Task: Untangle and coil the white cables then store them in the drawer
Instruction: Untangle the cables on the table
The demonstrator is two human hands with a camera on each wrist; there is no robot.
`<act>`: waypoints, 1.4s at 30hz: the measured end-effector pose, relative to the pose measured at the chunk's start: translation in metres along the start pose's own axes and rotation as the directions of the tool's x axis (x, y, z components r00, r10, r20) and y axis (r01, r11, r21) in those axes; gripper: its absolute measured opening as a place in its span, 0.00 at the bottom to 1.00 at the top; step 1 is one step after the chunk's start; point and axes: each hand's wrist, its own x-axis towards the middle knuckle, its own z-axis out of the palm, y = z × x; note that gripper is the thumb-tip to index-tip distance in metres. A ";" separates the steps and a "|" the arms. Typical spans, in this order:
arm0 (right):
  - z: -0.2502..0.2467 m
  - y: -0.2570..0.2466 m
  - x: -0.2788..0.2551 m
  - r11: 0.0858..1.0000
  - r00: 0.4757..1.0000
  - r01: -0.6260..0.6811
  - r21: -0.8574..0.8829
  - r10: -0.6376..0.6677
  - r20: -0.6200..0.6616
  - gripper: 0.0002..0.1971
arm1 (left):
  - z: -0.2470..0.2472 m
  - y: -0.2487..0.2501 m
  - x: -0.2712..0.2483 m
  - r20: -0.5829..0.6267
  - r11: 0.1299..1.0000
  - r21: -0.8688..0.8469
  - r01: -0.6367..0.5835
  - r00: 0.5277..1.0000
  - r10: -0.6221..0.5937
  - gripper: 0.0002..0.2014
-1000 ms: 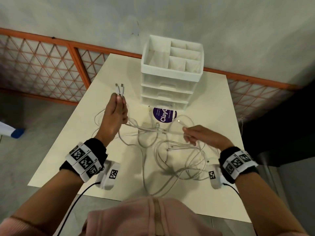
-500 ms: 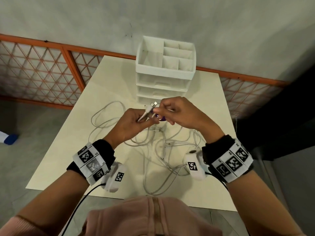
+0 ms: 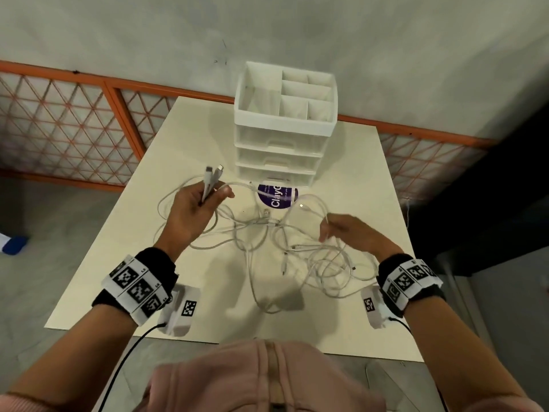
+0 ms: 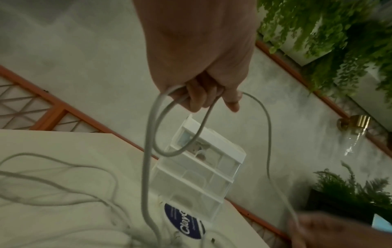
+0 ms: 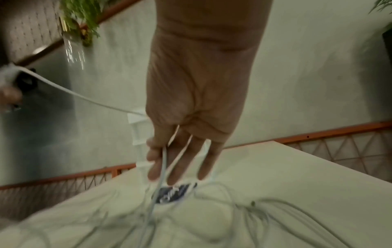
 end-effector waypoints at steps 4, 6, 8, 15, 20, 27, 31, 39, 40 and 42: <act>-0.031 -0.050 -0.007 0.921 0.934 0.232 0.312 -0.122 -0.335 0.10 | -0.004 -0.028 -0.003 0.131 0.961 0.259 0.096 0.982 -0.133 0.09; -0.050 -0.077 -0.015 0.885 0.863 0.350 0.306 -0.178 -0.472 0.10 | -0.008 -0.038 -0.005 0.166 0.945 0.310 0.103 0.973 -0.160 0.10; -0.069 -0.102 -0.026 0.877 0.789 0.427 0.220 -0.243 -0.564 0.09 | -0.010 -0.044 -0.006 0.192 0.935 0.333 0.123 0.962 -0.195 0.13; -0.093 -0.116 -0.038 0.959 0.861 0.254 -0.127 -0.284 -0.421 0.05 | -0.026 -0.055 -0.004 0.122 0.902 0.381 0.201 0.957 -0.264 0.20; -0.082 -0.059 -0.025 0.954 0.982 -0.144 -0.262 0.104 -0.161 0.16 | -0.047 -0.059 0.001 -0.020 0.834 0.493 0.246 0.962 -0.272 0.10; -0.066 -0.006 -0.019 0.993 0.963 -0.118 0.016 0.118 -0.244 0.17 | -0.059 -0.083 -0.002 -0.124 0.755 0.545 0.364 0.926 -0.357 0.11; -0.065 -0.048 -0.017 0.946 0.895 0.150 0.287 -0.007 -0.446 0.15 | -0.043 -0.094 0.002 -0.077 0.733 0.568 0.374 0.911 -0.405 0.08; -0.082 -0.093 -0.014 0.946 0.819 0.302 0.114 -0.197 -0.540 0.12 | -0.036 -0.098 0.002 -0.044 0.709 0.607 0.360 0.906 -0.422 0.07; -0.078 -0.094 -0.012 0.950 0.842 0.292 0.112 -0.200 -0.502 0.13 | -0.034 -0.094 0.003 -0.013 0.723 0.602 0.338 0.910 -0.415 0.07; -0.063 -0.095 -0.006 0.960 0.896 0.263 0.100 -0.204 -0.395 0.13 | -0.025 -0.078 0.006 0.058 0.783 0.566 0.258 0.935 -0.349 0.12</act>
